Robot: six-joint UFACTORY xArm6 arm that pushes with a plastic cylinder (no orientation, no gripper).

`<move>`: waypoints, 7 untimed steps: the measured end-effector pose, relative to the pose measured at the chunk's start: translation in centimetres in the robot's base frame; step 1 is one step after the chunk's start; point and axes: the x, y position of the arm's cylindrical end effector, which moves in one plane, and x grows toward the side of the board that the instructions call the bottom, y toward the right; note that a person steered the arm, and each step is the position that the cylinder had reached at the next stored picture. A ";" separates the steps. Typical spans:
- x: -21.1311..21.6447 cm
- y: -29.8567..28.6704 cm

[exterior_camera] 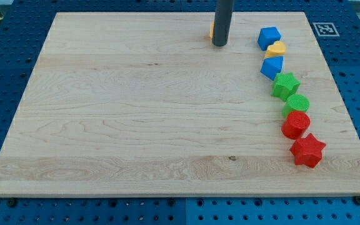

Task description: Slide the yellow hexagon a bit right

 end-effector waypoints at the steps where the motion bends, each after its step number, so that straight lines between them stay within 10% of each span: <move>1: -0.9 0.0; 3: -0.9 -7.0; 7: -2.5 -3.2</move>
